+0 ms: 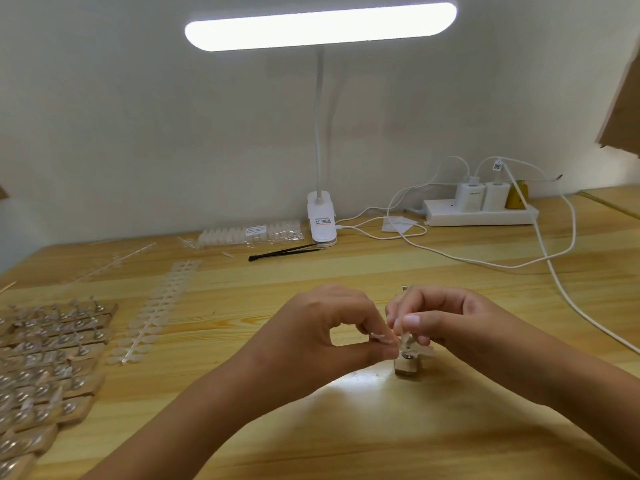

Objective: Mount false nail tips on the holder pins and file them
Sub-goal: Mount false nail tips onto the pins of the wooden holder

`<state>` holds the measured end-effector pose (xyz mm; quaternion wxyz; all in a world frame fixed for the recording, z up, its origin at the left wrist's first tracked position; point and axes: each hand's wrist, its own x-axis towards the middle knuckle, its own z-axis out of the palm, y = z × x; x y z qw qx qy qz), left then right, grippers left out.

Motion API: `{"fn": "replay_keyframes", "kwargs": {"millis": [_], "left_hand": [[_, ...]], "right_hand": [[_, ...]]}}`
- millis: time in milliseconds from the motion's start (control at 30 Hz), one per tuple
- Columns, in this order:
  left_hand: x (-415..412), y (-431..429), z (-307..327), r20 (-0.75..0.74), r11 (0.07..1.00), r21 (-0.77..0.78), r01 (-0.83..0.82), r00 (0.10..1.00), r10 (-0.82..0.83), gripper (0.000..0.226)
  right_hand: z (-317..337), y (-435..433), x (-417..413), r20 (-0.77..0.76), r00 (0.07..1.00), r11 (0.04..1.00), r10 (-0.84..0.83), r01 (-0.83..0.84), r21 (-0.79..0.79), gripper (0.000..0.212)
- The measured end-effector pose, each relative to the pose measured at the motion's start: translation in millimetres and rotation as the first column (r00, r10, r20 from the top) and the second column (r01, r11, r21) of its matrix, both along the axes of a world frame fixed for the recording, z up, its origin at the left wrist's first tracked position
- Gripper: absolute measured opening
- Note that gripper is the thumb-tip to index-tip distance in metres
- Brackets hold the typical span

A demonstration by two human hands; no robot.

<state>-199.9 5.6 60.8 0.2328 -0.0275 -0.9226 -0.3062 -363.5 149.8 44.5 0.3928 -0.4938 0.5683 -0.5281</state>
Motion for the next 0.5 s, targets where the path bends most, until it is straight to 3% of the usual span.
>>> {"fn": "replay_keyframes", "kwargs": {"millis": [133, 300, 433, 500], "left_hand": [[-1.4, 0.4, -2.0, -0.057, 0.999, -0.039, -0.001, 0.998, -0.001, 0.010], [-0.9, 4.7, -3.6, -0.071, 0.999, 0.033, -0.043, 0.996, 0.045, 0.012], [1.3, 9.7, -3.2, -0.002, 0.982, 0.126, -0.139, 0.990, 0.140, 0.012], [1.2, 12.7, -2.4, 0.053, 0.948, 0.241, -0.206, 0.979, 0.199, 0.015]], "right_hand": [[1.1, 1.2, 1.4, -0.029, 1.000, 1.000, -0.011, 0.011, 0.001, 0.028], [2.8, 2.6, 3.9, -0.077, 0.997, 1.000, -0.029, 0.028, -0.010, 0.029], [0.5, 3.4, 3.4, -0.091, 0.991, 0.988, -0.097, 0.085, -0.125, 0.021], [-2.0, 4.5, 4.7, -0.230, 0.961, 0.965, -0.152, 0.094, -0.245, 0.015]]}}
